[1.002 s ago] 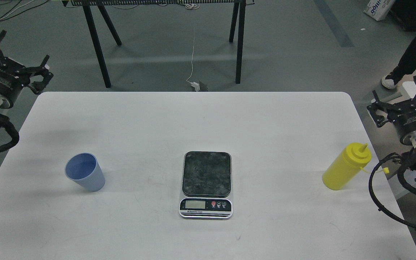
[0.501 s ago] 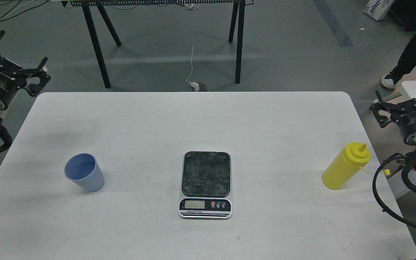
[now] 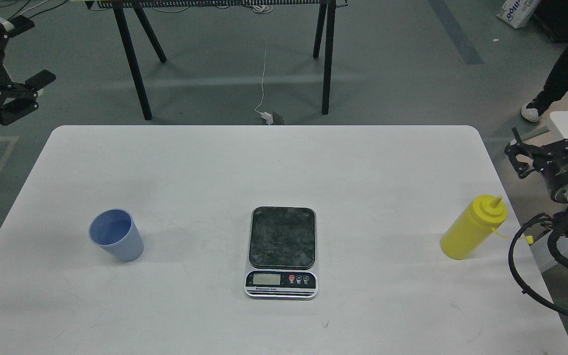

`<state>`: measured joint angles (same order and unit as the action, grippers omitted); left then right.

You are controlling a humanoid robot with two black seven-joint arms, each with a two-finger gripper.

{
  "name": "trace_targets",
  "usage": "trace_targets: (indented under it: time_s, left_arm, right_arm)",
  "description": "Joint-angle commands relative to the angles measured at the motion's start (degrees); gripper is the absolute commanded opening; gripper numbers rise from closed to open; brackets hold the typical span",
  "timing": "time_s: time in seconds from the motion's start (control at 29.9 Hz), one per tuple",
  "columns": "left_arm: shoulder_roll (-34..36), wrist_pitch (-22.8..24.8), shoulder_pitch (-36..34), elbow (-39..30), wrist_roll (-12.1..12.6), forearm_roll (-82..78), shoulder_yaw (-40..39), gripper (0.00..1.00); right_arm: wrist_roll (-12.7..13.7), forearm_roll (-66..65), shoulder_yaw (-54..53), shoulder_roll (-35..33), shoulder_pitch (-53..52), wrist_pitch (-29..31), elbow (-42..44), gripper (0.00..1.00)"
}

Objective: Pour seasoning into cup on scale with both arms
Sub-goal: 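Move the left gripper forward toward the blue cup, then grasp the blue plastic cup with the left gripper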

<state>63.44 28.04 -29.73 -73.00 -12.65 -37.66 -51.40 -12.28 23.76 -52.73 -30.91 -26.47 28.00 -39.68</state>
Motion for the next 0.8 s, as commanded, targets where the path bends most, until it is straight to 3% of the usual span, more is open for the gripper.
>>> trace_targets:
  time_s: [0.0, 0.17, 0.47, 0.77]
  left_arm:
    - [1.24, -0.04, 1.25, -4.16, -0.01, -11.97, 0.08, 0.92]
    - [0.72, -0.04, 1.78, -5.93, -0.01, -26.83, 1.21, 0.92]
    - [-1.39, -0.04, 1.95, -7.86, -0.36, -39.93, 4.99, 0.89]
    - [-1.83, -12.38, 2.04, -7.77, -1.33, -61.28, 16.67, 0.89]
  right_arm:
    - [-0.02, -0.03, 0.0, -0.02, 0.36, 0.0, 0.04, 0.99]
    - [-0.02, -0.03, -0.26, -0.29, 0.8, 0.0, 0.22, 0.99]
    - [-0.02, -0.03, -1.05, -0.81, 1.15, 0.0, 0.48, 0.99]
    - [-0.02, -0.03, -1.23, -0.99, 1.15, 0.0, 0.66, 0.99]
